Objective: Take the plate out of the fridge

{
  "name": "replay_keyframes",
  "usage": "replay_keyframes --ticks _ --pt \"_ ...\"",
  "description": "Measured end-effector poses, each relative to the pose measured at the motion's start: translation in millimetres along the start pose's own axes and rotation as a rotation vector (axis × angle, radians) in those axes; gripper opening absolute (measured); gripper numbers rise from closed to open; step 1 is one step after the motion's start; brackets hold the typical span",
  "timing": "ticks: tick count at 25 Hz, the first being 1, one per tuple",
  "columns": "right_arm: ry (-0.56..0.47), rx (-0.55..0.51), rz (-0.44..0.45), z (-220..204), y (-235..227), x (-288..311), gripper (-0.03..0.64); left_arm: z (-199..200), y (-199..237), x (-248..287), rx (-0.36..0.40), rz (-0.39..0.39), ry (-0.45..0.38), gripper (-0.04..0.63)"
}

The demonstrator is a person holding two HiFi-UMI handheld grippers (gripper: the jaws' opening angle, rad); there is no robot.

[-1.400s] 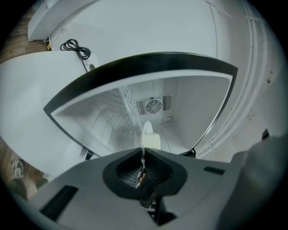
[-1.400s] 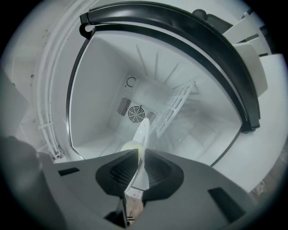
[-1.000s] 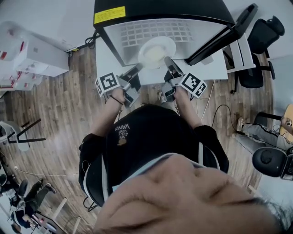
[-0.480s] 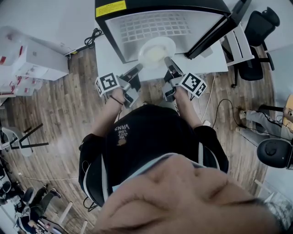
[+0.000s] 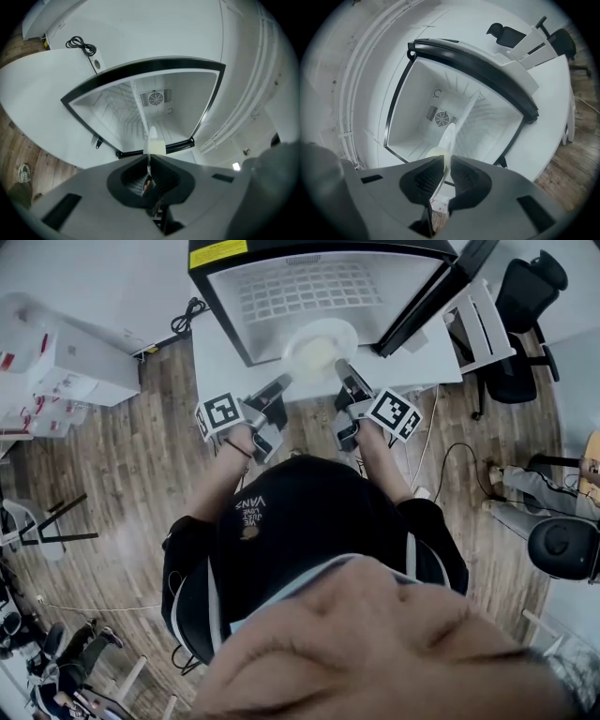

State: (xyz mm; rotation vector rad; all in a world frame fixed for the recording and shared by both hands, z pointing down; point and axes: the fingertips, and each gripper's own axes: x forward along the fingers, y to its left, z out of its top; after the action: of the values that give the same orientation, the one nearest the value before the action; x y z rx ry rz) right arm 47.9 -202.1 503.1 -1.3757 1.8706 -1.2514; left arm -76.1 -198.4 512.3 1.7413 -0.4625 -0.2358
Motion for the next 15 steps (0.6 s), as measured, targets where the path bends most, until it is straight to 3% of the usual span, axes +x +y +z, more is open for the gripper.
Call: replay_keyframes --ticks 15 --pt "0.085 -0.004 0.024 -5 -2 -44 0.052 -54 -13 -11 -0.035 0.019 -0.081 0.028"
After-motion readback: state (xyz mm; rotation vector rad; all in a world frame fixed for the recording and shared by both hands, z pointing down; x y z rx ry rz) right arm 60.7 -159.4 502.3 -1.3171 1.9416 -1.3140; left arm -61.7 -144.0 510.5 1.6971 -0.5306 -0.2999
